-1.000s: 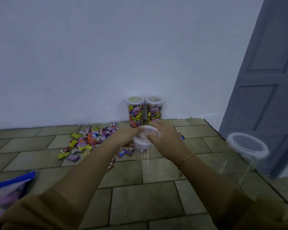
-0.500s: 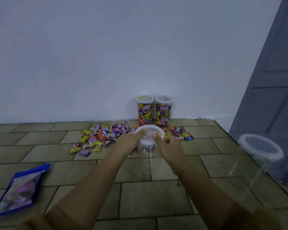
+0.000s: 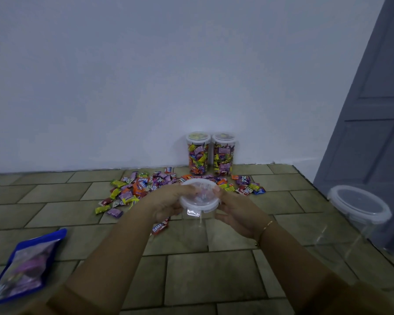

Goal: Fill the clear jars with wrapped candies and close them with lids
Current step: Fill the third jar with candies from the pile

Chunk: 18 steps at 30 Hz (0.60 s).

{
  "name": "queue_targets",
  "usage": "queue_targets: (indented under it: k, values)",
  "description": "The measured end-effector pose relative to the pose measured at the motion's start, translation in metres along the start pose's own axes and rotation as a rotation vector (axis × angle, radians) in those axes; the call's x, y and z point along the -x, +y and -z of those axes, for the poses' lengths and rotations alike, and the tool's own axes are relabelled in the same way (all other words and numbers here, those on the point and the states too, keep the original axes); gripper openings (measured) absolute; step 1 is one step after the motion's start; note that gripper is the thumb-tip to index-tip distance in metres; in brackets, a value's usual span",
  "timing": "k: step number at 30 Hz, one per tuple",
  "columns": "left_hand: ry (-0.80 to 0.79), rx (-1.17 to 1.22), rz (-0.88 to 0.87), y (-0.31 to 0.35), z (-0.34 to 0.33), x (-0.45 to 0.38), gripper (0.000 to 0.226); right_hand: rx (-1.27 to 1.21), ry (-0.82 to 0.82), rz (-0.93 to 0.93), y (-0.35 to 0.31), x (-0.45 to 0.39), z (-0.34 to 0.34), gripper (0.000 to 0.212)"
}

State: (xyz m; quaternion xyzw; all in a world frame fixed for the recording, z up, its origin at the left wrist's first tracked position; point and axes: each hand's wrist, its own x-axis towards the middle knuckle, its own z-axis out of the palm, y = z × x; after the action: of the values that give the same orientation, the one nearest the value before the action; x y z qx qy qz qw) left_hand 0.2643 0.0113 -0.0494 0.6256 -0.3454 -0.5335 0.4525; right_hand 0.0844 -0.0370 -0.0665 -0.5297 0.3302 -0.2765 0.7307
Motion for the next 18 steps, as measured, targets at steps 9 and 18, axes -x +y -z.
queue_targets:
  k: [9, 18]
  values:
    - [0.041, 0.224, 0.032, -0.008, 0.000, 0.001, 0.063, 0.081, 0.055, -0.003, -0.006, -0.008, -0.005, 0.051]
    - [0.146, 0.273, -0.076, -0.015, -0.005, 0.008, 0.035, 0.056, 0.210, -0.020, -0.008, -0.012, -0.010, 0.040]
